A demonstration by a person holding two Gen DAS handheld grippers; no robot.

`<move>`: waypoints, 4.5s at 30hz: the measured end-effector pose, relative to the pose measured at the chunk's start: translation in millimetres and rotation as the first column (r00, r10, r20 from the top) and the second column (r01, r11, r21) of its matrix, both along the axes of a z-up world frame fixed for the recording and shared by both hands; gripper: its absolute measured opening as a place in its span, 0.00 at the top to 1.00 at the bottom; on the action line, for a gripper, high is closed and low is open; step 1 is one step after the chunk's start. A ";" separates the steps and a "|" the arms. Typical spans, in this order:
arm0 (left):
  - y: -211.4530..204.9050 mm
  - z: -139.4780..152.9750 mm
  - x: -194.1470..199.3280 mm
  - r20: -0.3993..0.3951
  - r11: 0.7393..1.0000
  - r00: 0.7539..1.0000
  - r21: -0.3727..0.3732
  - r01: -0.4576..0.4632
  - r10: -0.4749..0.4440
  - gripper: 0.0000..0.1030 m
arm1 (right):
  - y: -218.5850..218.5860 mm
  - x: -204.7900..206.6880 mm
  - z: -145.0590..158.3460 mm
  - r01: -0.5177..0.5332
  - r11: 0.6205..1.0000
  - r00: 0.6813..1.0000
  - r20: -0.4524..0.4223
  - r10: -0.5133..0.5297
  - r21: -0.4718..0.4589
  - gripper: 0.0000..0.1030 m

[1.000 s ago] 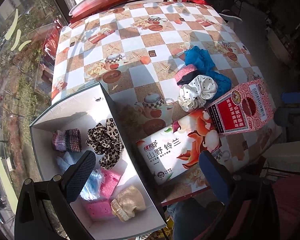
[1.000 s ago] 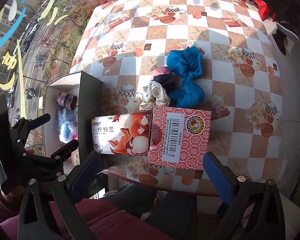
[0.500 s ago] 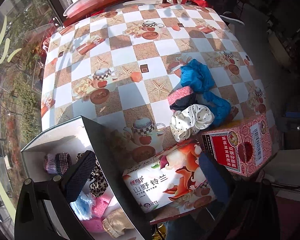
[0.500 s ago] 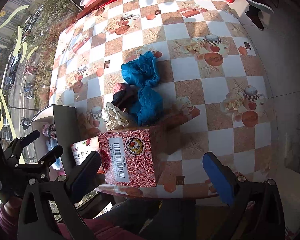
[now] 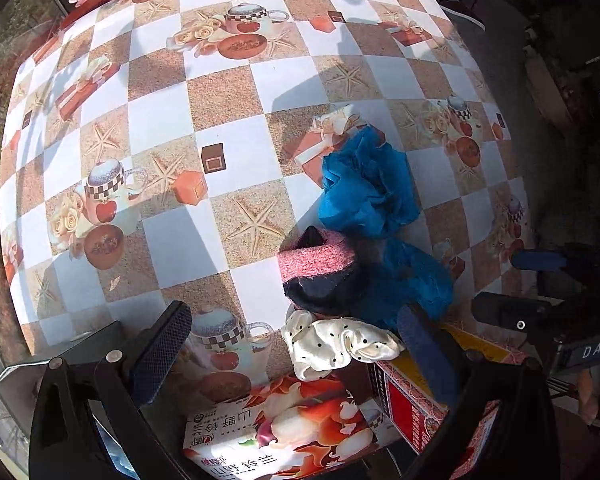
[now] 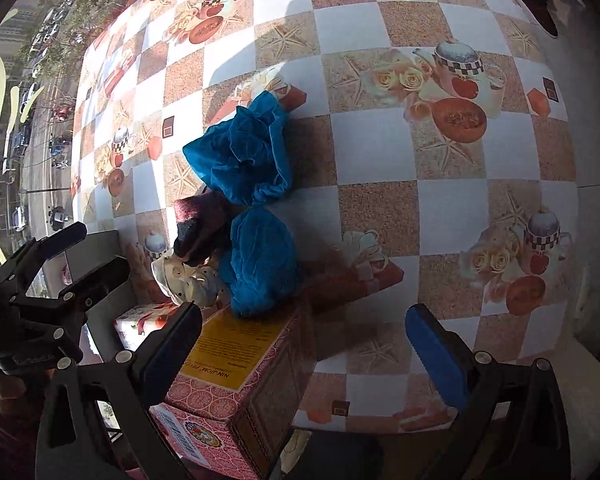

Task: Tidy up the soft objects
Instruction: 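Reach the left gripper to the pink-black knit item while the right reaches the blue cloth, then grasp the pink-black knit item with the left gripper while the right grasps the blue cloth, then lift the pink-black knit item and blue cloth and carry them over the white box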

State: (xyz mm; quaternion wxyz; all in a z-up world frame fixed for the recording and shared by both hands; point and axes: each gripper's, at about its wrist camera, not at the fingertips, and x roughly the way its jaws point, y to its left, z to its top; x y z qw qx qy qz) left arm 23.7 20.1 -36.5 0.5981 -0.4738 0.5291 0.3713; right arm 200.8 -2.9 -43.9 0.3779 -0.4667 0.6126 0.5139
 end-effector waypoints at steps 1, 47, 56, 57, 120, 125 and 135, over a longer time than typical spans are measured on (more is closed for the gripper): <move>2.2 -7.8 4.5 -0.007 1.000 1.000 -0.018 0.010 -0.010 0.01 | 3.0 -3.0 -7.8 -0.017 1.000 1.000 -0.005 0.017 -0.008 0.00; 45.3 -91.7 -27.0 -0.192 0.929 0.920 -0.080 -0.361 0.341 0.00 | -48.9 63.0 -82.7 -0.045 0.998 0.981 0.185 0.052 -0.043 0.00; 54.7 -95.7 -23.6 -0.199 0.925 0.919 -0.104 -0.365 0.340 0.00 | -103.6 96.9 -94.5 0.016 0.997 0.981 0.194 -0.001 -0.074 0.00; 55.7 -96.1 -25.0 -0.199 0.926 0.920 -0.102 -0.363 0.338 0.00 | -108.5 93.4 -97.8 -0.011 0.998 0.975 0.222 0.025 -0.066 0.00; -159.5 94.8 -118.0 -0.050 0.914 0.950 0.291 -0.282 0.309 0.76 | -110.3 -132.1 125.1 -0.209 0.916 0.976 0.021 0.214 0.341 0.83; -170.9 95.5 -144.8 -0.042 0.889 0.923 0.289 -0.355 0.382 0.76 | -112.9 -158.7 123.3 -0.278 0.900 0.958 0.024 0.287 0.337 0.83; -196.3 95.4 -193.8 -0.032 0.828 0.857 0.279 -0.487 0.515 0.76 | -119.2 -209.1 117.8 -0.404 0.855 0.908 0.026 0.419 0.324 0.83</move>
